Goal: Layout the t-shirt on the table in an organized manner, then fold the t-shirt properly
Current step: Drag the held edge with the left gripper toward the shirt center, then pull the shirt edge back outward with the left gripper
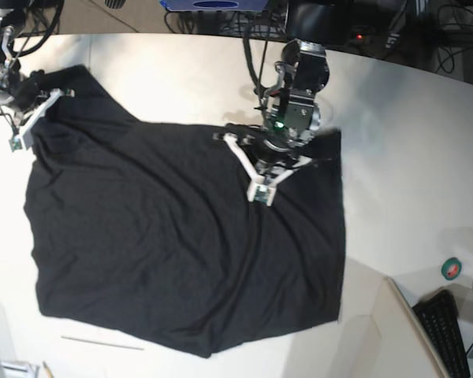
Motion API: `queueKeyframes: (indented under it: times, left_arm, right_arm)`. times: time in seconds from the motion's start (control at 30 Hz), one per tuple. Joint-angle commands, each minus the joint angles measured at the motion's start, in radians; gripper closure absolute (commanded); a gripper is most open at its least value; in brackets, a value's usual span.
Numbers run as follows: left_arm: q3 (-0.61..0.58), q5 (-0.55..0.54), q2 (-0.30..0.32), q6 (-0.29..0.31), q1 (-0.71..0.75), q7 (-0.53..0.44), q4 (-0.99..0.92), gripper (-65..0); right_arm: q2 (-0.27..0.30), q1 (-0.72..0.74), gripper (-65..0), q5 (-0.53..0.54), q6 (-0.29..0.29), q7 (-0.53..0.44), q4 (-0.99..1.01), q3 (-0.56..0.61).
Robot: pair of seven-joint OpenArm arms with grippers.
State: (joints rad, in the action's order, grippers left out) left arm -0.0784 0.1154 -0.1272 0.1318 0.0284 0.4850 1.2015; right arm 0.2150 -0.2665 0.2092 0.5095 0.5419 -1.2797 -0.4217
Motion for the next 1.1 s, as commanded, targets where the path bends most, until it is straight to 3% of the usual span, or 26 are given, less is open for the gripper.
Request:
queueKeyframes:
  times: [0.0,0.13,0.37,0.63,0.73,0.83,0.9,0.97,1.07]
  left_arm:
    - [-0.014,-0.016,-0.009,0.01,-0.006,0.019,-0.001,0.0]
    - [-0.068,-0.064,-0.009,0.01,-0.029,0.019,-0.002,0.0]
    - [-0.064,-0.067,0.005,0.007,-0.026,0.051,0.038,0.0]
    - [0.173,-0.075,0.027,0.007,0.121,0.192,0.4,0.0]
    - [0.263,-0.125,0.027,0.012,0.196,0.189,0.49,-26.2]
    - [0.349,-0.368,0.083,0.018,0.239,0.186,0.456,-47.9]
    - [0.372,-0.558,0.149,0.055,0.244,0.183,0.367,-52.7]
    - [0.368,-0.713,0.215,0.079,0.242,0.14,0.277,-51.5]
    - [0.354,-0.799,0.246,0.081,0.244,0.071,0.211,-48.9]
  right_arm:
    - [0.01,-0.006,0.0,-0.023,-0.015,0.03,-0.001,-0.003]
    - [0.01,-0.006,0.0,-0.023,-0.015,0.03,-0.001,-0.001]
    - [0.01,-0.007,0.0,-0.023,-0.015,0.031,-0.002,-0.003]
    - [0.008,-0.007,0.0,-0.023,-0.015,0.031,-0.002,0.001]
    - [0.008,-0.007,0.0,-0.023,-0.015,0.031,-0.002,0.001]
    - [0.008,-0.006,0.0,-0.023,-0.015,0.03,-0.002,0.001]
    - [0.008,-0.004,0.0,-0.023,-0.015,0.03,-0.002,0.001]
    - [0.008,-0.004,0.0,-0.023,-0.015,0.031,-0.002,0.001]
    - [0.008,-0.004,0.0,-0.023,-0.015,0.031,-0.002,0.001]
